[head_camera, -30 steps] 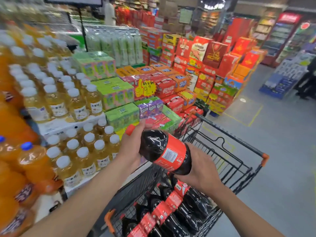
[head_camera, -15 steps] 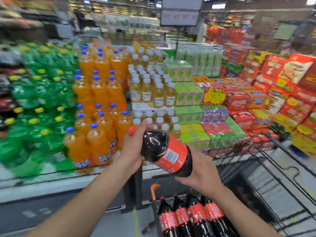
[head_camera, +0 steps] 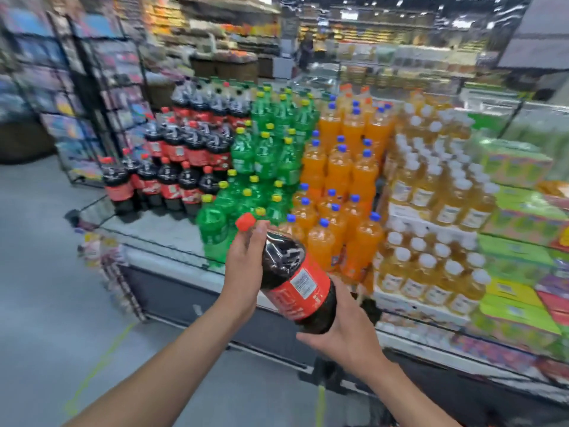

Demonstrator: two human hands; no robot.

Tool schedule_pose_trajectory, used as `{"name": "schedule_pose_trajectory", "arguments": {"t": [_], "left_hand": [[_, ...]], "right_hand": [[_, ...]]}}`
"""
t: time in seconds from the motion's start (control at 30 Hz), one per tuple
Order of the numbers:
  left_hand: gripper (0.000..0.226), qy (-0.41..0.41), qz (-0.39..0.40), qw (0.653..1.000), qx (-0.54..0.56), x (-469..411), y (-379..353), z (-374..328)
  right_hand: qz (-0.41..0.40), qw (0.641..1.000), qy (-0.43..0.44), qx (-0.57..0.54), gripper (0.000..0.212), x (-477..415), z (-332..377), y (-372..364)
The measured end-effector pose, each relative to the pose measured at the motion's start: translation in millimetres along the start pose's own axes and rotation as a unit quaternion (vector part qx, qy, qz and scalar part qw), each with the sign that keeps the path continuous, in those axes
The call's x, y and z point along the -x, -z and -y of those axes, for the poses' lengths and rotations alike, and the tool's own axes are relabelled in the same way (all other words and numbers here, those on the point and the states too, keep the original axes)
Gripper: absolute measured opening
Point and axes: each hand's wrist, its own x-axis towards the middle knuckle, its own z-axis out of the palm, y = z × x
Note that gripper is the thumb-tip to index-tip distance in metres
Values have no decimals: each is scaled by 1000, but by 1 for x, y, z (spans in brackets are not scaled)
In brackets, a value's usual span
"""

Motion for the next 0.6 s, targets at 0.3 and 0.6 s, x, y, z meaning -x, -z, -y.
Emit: {"name": "schedule_pose_trajectory", "arguments": {"t": [0.3, 0.6], "left_hand": [[24, 1, -69, 997, -22, -55, 183, -27], [30, 1, -96, 995, -29, -95, 308, -50]], "right_hand": [[90, 994, 43, -39, 108, -48, 113, -136], [134, 988, 69, -32, 105, -90, 194, -224]]}}
